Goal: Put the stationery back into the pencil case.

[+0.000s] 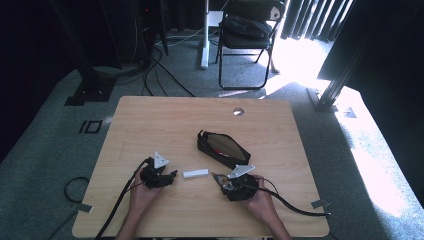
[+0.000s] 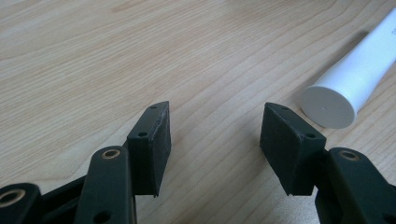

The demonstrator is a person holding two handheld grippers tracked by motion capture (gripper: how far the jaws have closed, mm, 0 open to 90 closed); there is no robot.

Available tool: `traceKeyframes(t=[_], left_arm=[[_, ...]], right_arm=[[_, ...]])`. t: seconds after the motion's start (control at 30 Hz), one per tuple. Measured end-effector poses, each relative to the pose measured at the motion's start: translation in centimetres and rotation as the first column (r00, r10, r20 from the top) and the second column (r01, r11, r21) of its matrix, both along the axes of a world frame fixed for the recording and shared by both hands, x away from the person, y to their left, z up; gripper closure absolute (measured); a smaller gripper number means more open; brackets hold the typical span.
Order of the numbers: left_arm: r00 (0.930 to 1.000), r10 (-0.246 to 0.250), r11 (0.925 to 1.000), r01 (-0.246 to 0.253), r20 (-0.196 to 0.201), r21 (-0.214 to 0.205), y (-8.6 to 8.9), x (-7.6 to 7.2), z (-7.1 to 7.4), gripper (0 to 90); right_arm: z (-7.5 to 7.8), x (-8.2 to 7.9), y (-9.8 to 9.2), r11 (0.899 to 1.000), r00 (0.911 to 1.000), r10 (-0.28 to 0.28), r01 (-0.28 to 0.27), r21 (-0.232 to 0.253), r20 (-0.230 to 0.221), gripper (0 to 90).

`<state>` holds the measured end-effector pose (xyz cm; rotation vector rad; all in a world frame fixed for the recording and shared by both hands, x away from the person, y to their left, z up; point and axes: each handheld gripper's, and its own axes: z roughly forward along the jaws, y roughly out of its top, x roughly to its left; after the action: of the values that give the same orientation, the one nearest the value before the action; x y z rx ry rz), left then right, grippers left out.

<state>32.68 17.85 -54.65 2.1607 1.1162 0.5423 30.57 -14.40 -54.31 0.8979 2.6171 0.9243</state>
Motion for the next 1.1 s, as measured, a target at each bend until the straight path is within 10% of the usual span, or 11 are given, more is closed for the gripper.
traceKeyframes(t=[1.1], left_arm=[[0.9998, 0.003, 0.9975, -0.001, 0.02, -0.07, 0.83, 0.27, -0.63, 41.8]], right_arm=[[0.79, -0.49, -0.47, 0.999, 0.9993, -0.013, 0.011, 0.039, 0.036, 41.2]])
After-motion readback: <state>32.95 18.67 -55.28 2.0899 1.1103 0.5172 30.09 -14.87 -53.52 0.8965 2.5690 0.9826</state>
